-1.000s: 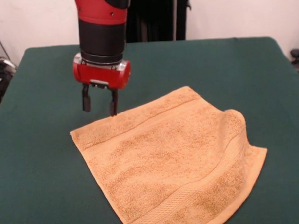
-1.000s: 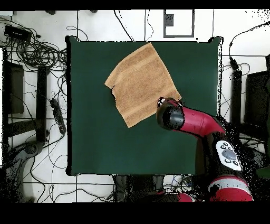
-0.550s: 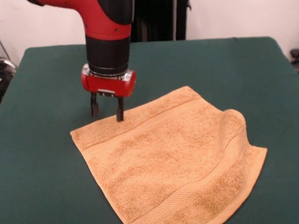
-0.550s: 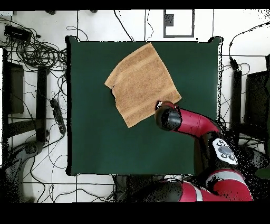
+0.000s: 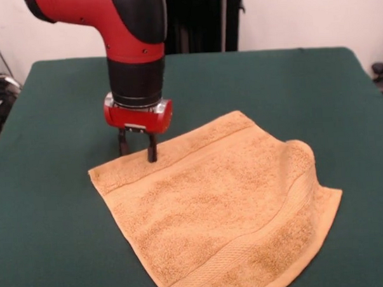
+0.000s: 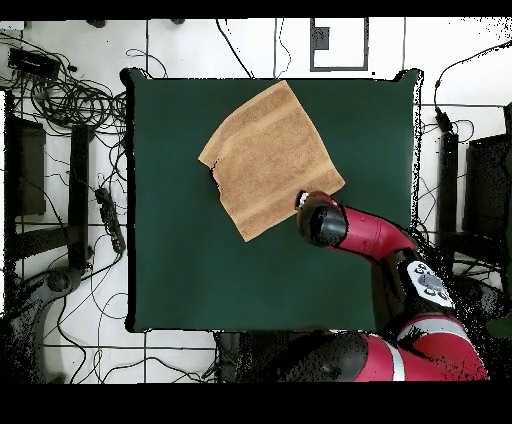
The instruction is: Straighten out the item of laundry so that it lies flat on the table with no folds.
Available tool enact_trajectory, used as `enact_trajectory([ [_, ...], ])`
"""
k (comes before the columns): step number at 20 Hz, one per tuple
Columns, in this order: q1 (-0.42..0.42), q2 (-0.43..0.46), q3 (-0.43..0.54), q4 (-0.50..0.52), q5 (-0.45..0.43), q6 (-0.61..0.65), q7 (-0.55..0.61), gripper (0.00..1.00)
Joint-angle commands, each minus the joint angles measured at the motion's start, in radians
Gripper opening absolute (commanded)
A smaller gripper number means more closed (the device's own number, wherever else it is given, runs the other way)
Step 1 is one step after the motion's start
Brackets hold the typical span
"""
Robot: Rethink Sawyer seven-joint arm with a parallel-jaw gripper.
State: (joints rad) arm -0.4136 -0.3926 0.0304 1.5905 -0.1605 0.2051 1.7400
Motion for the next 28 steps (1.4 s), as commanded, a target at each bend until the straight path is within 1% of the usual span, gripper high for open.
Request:
enact_trajectory([
  [1, 0.003, 0.133, 0.095, -0.073, 0.005, -0.021, 0.094, 0.00],
  [8, 0.026, 0.124, 0.066, -0.070, 0.014, -0.017, 0.121, 0.00],
  [12, 0.025, 0.121, 0.067, -0.071, 0.016, -0.002, 0.117, 0.00],
  [15, 0.020, 0.099, 0.061, -0.040, 0.023, -0.001, 0.133, 0.00],
  [17, 0.016, 0.043, 0.042, 0.015, 0.019, 0.013, 0.143, 0.00],
  [19, 0.002, -0.036, 0.018, 0.087, 0.008, 0.026, 0.146, 0.00],
  [21, -0.031, -0.108, 0.009, 0.146, -0.008, 0.042, 0.127, 0.00],
  [23, -0.070, -0.169, 0.009, 0.185, -0.020, 0.076, 0.092, 0.00],
  [26, -0.120, -0.228, 0.014, 0.224, -0.033, 0.102, 0.054, 0.00],
  [28, -0.151, -0.241, 0.023, 0.237, -0.042, 0.102, 0.037, 0.00],
])
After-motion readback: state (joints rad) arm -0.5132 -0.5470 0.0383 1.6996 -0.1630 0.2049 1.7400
